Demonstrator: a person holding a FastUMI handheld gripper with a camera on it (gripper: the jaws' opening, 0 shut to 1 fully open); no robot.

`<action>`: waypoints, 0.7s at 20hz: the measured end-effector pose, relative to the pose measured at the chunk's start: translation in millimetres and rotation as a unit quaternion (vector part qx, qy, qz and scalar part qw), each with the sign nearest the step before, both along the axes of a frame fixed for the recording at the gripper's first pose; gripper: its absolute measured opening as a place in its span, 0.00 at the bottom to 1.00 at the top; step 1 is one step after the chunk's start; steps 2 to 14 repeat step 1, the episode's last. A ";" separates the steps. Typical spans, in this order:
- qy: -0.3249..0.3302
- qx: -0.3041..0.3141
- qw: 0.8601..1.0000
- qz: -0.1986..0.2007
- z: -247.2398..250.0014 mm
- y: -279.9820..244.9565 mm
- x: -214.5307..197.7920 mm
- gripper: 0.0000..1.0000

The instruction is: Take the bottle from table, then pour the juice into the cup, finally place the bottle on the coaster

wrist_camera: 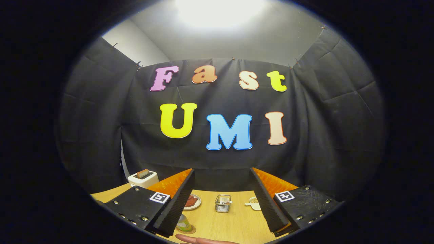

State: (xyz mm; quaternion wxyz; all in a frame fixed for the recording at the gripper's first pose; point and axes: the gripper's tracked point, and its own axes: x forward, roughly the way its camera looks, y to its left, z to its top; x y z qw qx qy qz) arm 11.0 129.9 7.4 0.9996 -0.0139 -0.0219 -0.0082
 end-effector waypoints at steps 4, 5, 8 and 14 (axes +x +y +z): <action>0.003 0.000 1.000 0.000 -4.1 -5.0 -2.5 0.97; 0.003 0.000 1.000 0.000 -4.1 -5.0 -2.5 0.97; 0.003 0.000 1.000 0.000 -4.1 -5.0 -2.5 0.97; 0.003 0.000 1.000 0.000 -4.1 -5.0 -2.5 0.97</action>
